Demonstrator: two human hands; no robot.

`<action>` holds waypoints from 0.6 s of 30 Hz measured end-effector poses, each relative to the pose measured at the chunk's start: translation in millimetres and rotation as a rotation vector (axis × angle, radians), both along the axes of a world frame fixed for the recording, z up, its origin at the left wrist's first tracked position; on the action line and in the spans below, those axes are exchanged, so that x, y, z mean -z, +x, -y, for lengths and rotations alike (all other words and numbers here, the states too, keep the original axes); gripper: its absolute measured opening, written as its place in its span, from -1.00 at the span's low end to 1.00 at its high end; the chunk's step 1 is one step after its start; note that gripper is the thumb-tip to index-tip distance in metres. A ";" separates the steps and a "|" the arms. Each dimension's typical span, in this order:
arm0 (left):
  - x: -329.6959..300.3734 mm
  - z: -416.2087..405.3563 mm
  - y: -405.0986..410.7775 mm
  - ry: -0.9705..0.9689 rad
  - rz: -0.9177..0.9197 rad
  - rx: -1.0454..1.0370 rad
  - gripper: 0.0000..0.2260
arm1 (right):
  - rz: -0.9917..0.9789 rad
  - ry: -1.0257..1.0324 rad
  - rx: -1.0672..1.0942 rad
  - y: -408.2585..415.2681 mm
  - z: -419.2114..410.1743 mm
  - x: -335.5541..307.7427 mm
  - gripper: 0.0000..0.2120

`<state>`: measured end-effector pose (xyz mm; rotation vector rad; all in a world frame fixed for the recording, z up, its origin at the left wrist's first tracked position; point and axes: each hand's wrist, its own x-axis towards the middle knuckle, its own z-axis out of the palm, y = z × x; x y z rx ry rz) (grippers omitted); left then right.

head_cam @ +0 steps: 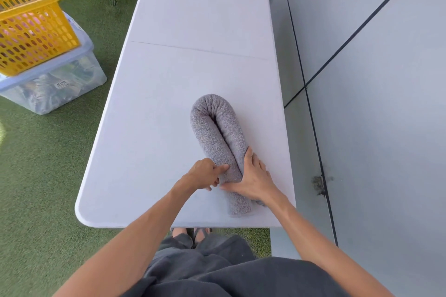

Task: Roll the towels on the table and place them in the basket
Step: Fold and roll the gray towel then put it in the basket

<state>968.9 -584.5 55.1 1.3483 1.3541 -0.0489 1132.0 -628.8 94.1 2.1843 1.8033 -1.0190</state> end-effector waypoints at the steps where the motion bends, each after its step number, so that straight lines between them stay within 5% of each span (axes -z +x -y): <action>1: 0.7 -0.8 -0.7 -0.010 -0.003 -0.013 -0.46 | 0.010 0.013 0.006 -2.6 0.0 5.1 0.39; 6: 2.5 0.4 -7.3 0.073 -0.139 0.007 -0.43 | 0.166 0.180 0.071 -23.6 1.3 21.9 0.44; 11: 3.9 5.5 -10.2 0.085 -0.165 -0.026 -0.43 | 0.212 0.366 0.071 -20.4 7.0 32.2 0.17; 18: 2.1 22.2 -52.5 0.410 -0.229 -0.131 -0.74 | 0.109 0.366 0.085 -37.2 3.6 30.8 0.01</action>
